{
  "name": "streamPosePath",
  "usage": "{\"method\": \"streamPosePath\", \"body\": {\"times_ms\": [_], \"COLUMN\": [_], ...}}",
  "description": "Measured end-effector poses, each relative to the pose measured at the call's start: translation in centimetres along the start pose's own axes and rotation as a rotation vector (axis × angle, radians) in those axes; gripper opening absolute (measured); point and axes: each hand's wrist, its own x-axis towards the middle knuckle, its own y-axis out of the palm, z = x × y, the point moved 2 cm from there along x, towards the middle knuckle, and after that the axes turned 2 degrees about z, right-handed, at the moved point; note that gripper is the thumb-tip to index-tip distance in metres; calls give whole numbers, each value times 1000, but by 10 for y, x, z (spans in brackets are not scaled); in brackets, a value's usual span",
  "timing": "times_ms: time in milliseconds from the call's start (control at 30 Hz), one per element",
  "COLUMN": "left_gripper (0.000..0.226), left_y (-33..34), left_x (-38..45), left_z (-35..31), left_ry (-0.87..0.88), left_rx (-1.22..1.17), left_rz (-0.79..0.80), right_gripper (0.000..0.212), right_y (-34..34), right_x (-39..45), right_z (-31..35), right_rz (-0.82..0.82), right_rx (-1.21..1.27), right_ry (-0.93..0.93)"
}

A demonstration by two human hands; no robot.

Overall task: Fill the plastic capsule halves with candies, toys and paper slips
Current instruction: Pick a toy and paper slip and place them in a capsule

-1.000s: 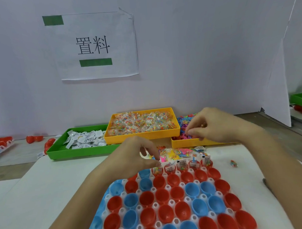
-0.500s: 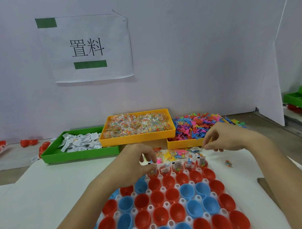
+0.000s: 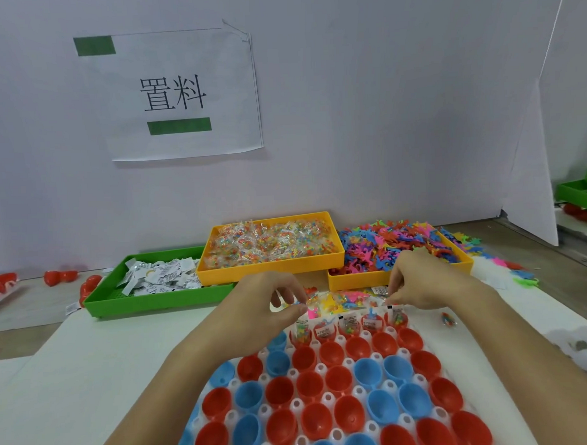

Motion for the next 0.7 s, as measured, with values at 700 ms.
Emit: {"method": "streamPosePath", "body": {"times_ms": [700], "left_gripper": [14], "left_y": [-8], "left_x": [-3], "left_z": [-7], "left_ry": [22], "left_rx": [-21], "left_rz": [-42], "right_gripper": [16], "right_y": [-31], "right_x": [-12], "right_z": [-12], "right_rz": [112], "right_rx": [-80], "right_ry": [29]}}
